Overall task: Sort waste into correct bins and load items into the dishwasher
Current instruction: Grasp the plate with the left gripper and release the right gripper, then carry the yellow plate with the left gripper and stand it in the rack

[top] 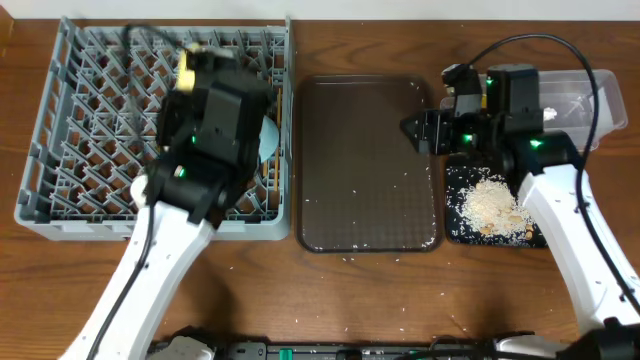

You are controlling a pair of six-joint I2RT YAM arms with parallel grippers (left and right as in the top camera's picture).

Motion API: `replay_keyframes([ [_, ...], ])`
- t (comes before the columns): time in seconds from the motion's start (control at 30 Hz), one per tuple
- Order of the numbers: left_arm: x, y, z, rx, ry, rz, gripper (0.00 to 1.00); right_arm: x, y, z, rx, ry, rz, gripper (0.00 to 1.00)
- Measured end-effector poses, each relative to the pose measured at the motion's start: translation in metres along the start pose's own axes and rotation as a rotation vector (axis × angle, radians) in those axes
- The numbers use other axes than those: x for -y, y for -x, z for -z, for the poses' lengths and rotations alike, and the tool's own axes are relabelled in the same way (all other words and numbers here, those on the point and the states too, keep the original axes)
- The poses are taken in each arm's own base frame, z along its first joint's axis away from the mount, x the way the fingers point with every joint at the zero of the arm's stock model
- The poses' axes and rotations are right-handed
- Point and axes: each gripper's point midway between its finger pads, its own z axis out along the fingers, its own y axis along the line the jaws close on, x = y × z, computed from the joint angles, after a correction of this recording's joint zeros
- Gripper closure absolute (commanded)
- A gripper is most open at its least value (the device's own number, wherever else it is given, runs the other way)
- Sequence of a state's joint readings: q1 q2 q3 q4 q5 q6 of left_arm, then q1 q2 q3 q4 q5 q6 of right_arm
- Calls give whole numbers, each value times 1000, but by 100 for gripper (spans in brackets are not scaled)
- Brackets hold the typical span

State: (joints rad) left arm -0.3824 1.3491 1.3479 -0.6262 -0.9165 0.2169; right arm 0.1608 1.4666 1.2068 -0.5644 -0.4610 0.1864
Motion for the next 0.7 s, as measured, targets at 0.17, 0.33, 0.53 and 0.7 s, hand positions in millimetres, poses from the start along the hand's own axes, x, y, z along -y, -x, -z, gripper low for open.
replay_keyframes([
  [0.17,-1,-13,-47,-106,110,-128,92,1,-3,0,-12,-4,-7,24],
  [0.33,-12,-35,-93,-196,102,-137,92,1,-6,0,-22,-6,-12,24],
  [0.53,-27,-54,-132,-215,-4,-38,93,1,-6,0,-25,-7,-13,22],
  [0.7,-22,-64,-149,-201,-153,30,93,1,-6,0,-25,-7,-13,20],
])
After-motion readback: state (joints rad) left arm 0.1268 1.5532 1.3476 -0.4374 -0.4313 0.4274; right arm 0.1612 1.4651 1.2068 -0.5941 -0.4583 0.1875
